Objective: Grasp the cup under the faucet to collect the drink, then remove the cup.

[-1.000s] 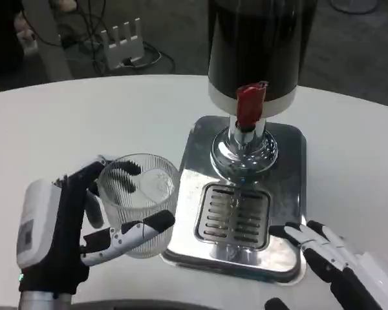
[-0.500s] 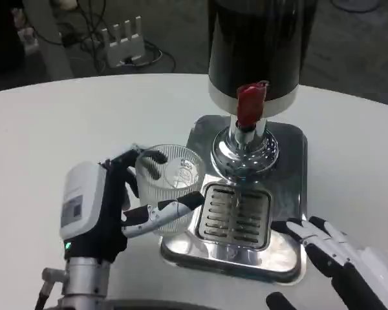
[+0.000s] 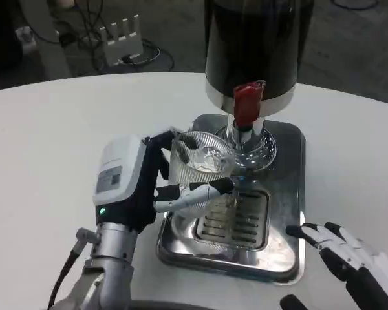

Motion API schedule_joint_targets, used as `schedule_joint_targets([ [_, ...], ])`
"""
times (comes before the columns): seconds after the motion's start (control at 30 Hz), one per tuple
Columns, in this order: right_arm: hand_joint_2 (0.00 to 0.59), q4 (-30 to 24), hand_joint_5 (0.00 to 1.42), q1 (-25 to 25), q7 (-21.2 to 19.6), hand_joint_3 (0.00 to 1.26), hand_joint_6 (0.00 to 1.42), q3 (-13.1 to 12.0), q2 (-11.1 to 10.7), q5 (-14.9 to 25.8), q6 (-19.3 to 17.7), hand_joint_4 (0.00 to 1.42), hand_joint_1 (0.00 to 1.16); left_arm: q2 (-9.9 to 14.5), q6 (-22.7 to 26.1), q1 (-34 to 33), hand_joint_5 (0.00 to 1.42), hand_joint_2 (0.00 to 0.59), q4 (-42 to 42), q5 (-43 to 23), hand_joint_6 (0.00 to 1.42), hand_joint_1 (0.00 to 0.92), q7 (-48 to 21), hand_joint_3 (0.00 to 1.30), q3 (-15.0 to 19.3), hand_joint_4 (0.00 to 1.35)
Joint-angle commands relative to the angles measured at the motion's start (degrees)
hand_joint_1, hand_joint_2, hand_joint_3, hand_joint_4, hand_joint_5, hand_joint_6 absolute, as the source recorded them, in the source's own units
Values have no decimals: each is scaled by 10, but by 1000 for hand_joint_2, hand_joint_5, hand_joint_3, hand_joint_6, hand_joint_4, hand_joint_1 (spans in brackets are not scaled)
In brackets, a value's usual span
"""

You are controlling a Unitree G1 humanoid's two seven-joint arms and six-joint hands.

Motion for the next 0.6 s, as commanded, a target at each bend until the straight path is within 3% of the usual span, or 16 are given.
schedule_joint_targets([
  [0.03, 420, 2, 0, 12, -9, 145, 0, -5, -1, 6, -6, 73, 439, -14, 4, -37, 957, 24, 41, 4, 1184, 558, 17, 806, -23, 813],
  [0.2, 420, 11, 0, 10, -14, 145, 0, -12, -3, 11, -9, 73, 439, -28, 4, -59, 964, 24, 68, 3, 1184, 556, 30, 806, -43, 813],
  [0.6, 420, 10, 0, 27, -20, 145, 0, -22, -5, 24, -19, 73, 439, -55, 23, -74, 983, 25, 90, -10, 1184, 537, 44, 814, -52, 821],
])
